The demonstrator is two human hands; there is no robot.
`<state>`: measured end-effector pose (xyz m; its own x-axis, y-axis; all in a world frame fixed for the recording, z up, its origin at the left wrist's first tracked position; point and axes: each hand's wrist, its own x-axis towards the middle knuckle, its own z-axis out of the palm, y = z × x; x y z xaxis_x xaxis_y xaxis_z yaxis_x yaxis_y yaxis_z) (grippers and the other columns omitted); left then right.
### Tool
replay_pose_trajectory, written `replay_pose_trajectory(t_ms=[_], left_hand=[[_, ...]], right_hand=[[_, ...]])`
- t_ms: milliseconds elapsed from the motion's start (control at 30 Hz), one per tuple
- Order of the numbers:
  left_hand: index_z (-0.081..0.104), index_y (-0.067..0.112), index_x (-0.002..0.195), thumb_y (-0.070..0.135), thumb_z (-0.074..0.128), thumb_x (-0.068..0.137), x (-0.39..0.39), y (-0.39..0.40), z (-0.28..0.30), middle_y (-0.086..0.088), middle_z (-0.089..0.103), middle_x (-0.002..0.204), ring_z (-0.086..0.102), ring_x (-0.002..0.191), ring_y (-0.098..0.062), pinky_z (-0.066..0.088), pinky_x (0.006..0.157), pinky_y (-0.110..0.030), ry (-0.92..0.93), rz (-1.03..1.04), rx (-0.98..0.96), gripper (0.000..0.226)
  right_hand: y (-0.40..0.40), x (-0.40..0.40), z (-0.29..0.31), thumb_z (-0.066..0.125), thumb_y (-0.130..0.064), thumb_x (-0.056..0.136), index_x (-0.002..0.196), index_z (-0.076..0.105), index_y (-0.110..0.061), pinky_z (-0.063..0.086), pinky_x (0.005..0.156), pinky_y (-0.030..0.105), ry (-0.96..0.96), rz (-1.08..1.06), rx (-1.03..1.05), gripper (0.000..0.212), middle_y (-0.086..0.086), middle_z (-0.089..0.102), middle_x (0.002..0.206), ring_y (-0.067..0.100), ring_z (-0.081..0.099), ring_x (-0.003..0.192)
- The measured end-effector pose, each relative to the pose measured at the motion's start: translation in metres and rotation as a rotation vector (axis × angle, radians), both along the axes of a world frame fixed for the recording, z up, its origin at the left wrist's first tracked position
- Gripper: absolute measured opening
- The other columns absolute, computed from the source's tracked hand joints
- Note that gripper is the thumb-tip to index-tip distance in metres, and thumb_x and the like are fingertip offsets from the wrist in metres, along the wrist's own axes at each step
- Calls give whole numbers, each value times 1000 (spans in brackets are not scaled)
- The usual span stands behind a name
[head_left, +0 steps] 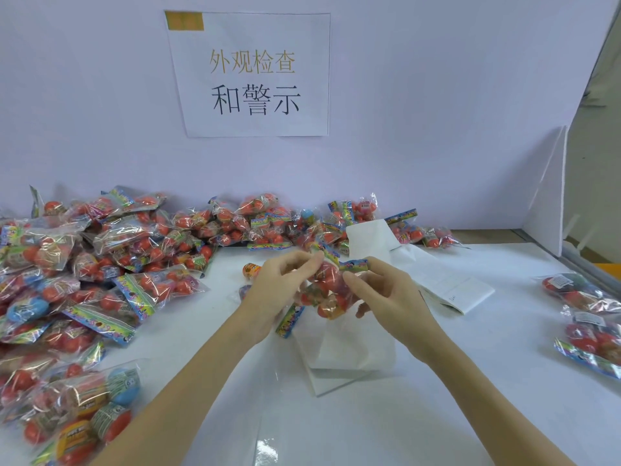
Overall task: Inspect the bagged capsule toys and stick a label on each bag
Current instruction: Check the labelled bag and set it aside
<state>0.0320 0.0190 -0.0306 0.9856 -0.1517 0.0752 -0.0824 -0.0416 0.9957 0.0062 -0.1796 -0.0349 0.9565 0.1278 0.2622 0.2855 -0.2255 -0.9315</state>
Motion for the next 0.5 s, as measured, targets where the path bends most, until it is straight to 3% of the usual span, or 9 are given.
replay_pose_trajectory(t_ms=[133, 200, 333, 433, 500], left_hand=[[74, 17, 87, 18, 72, 96, -1, -1, 4, -10, 71, 94, 64, 72, -15, 49, 57, -23, -2, -31, -141, 9], [70, 22, 75, 9, 74, 92, 1, -2, 5, -7, 69, 91, 59, 70, -13, 47, 59, -23, 52, -46, -242, 21], [69, 19, 76, 9, 74, 92, 3, -6, 0, -2, 70, 78, 61, 64, -12, 52, 60, -20, 119, -28, -345, 19], [69, 17, 75, 8, 69, 97, 4, -6, -4, -4, 74, 82, 67, 64, -12, 56, 61, -19, 131, 10, -363, 24], [68, 14, 76, 7, 65, 99, 4, -5, -3, -8, 74, 84, 69, 64, -15, 57, 61, -21, 153, 7, -376, 25]], right_hand=[[-3, 4, -1, 62, -20, 104, 93, 80, -15, 57, 63, 28, -38, -103, 78, 22, -1, 79, 84, 17, 73, 76], [-5, 5, 0, 61, -22, 105, 94, 83, -20, 58, 66, 25, -6, -134, 148, 25, -3, 81, 91, 13, 75, 83], [-4, 6, 1, 57, -32, 107, 102, 81, -22, 55, 75, 24, 100, -134, 271, 26, -2, 81, 96, 9, 74, 86], [-4, 4, 2, 65, -49, 96, 119, 68, -32, 51, 78, 21, 143, -70, 163, 29, -11, 79, 100, 3, 73, 92], [-3, 3, 1, 76, -41, 90, 120, 64, -32, 50, 74, 15, 117, -85, 131, 34, -10, 80, 97, 7, 75, 87]])
